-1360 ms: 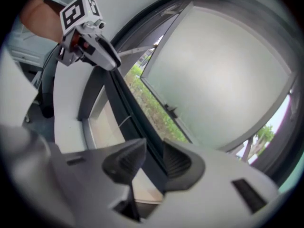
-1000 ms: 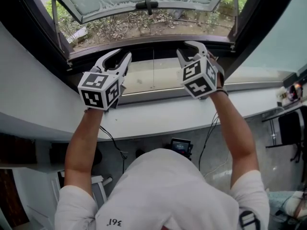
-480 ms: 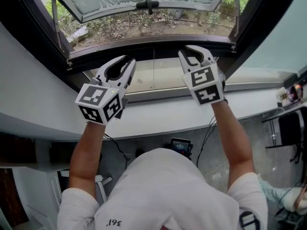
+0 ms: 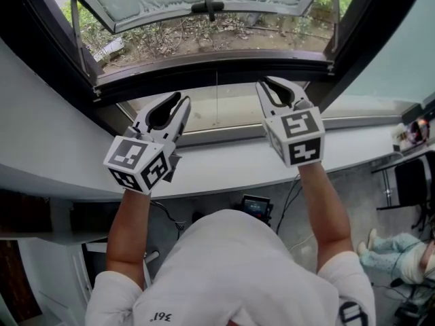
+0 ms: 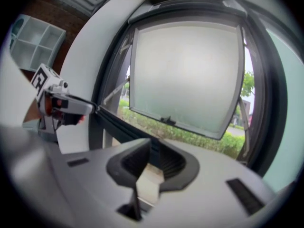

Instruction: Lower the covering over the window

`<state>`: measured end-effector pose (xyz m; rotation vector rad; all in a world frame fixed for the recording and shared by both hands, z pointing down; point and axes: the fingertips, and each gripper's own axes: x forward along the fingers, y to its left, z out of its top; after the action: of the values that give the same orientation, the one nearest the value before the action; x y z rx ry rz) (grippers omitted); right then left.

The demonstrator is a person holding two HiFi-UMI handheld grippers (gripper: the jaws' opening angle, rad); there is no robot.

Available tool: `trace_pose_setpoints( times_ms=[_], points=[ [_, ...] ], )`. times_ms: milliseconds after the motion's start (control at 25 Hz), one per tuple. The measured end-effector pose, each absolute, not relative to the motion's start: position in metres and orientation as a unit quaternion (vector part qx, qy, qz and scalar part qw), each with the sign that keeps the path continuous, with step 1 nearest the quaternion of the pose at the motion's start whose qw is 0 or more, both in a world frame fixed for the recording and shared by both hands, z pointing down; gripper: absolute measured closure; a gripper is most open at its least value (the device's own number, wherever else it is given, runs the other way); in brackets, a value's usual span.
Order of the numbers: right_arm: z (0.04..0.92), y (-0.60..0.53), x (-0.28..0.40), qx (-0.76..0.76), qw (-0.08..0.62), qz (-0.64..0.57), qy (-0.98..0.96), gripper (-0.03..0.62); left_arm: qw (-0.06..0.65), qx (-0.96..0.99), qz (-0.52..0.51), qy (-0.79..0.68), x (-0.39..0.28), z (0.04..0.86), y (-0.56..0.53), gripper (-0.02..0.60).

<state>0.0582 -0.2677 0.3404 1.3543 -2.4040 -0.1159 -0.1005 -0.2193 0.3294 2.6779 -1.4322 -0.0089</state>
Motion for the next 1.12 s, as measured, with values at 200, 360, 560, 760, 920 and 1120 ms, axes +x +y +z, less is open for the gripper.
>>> trace_pose_setpoints(
  times_ms=[200,360,560,760,920,1120],
  points=[
    [0.344,-0.257,0.064,0.486,0.165,-0.010,-0.858,0.531,0.062,0.877,-0.006,-0.476,-0.108,0.336,-0.213,0.489],
    [0.351,-0.253,0.071,0.491,0.155,0.011,-0.857,0.533,0.067,0.876,-0.010,-0.478,-0.108,0.340,-0.207,0.492],
    [0.359,-0.244,0.076,0.492,0.146,0.034,-0.858,0.534,0.081,0.876,-0.010,-0.475,-0.106,0.350,-0.194,0.495],
    [0.368,-0.236,0.074,0.487,0.143,0.050,-0.860,0.534,0.097,0.875,-0.009,-0.474,-0.105,0.362,-0.185,0.497],
    [0.374,-0.230,0.073,0.481,0.139,0.064,-0.863,0.534,0.124,0.871,-0.024,-0.475,-0.106,0.369,-0.179,0.500],
    [0.382,-0.221,0.073,0.479,0.137,0.077,-0.864,0.536,0.141,0.866,-0.021,-0.479,-0.108,0.382,-0.171,0.505]
  ],
)
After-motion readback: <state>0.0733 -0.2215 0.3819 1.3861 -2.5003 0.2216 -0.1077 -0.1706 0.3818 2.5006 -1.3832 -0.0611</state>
